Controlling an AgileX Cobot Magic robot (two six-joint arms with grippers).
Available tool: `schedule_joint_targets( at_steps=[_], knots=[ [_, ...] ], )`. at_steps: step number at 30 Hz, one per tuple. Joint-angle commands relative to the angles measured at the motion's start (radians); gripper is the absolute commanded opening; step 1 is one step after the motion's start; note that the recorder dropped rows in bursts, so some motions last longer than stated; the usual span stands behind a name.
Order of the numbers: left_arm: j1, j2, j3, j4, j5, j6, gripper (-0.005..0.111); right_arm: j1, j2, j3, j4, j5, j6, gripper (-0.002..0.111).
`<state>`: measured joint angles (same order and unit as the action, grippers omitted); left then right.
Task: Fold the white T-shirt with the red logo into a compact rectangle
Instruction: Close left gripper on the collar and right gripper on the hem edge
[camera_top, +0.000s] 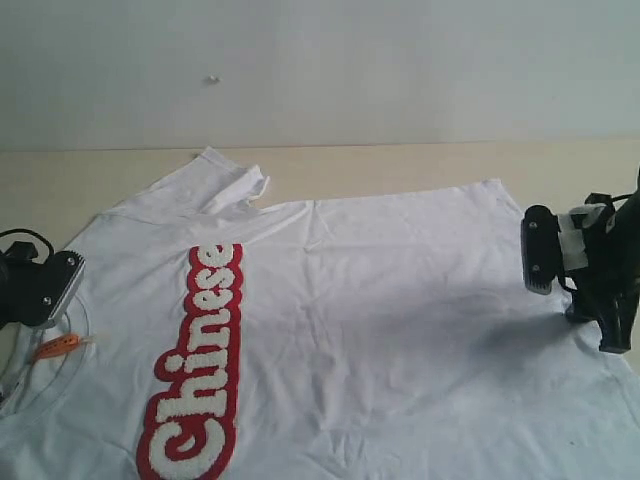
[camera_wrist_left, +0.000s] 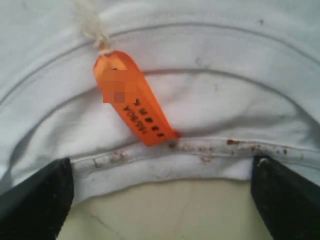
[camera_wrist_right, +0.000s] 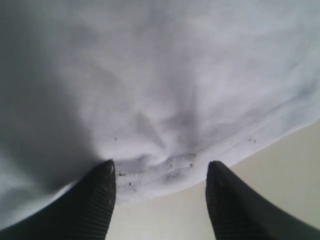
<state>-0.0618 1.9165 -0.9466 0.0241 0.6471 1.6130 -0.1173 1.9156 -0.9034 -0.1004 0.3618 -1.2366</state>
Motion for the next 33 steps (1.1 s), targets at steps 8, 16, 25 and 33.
schedule_joint_targets(
  at_steps=[8, 16, 25, 33],
  knots=[
    [-0.005, 0.062, 0.036, -0.170, -0.194, -0.019, 0.093, 0.000, -0.062, 0.128, 0.047, 0.108, 0.024, 0.063],
    [-0.007, 0.062, 0.036, -0.189, -0.198, -0.019, 0.093, 0.000, -0.047, 0.128, 0.049, -0.094, -0.029, 0.068],
    [-0.007, 0.062, 0.036, -0.194, -0.203, -0.019, 0.093, 0.000, -0.039, 0.128, 0.049, -0.177, -0.016, 0.065],
    [-0.007, 0.062, 0.036, -0.194, -0.209, -0.019, 0.093, 0.017, -0.243, 0.128, 0.061, -0.073, 0.001, 0.065]
  ],
)
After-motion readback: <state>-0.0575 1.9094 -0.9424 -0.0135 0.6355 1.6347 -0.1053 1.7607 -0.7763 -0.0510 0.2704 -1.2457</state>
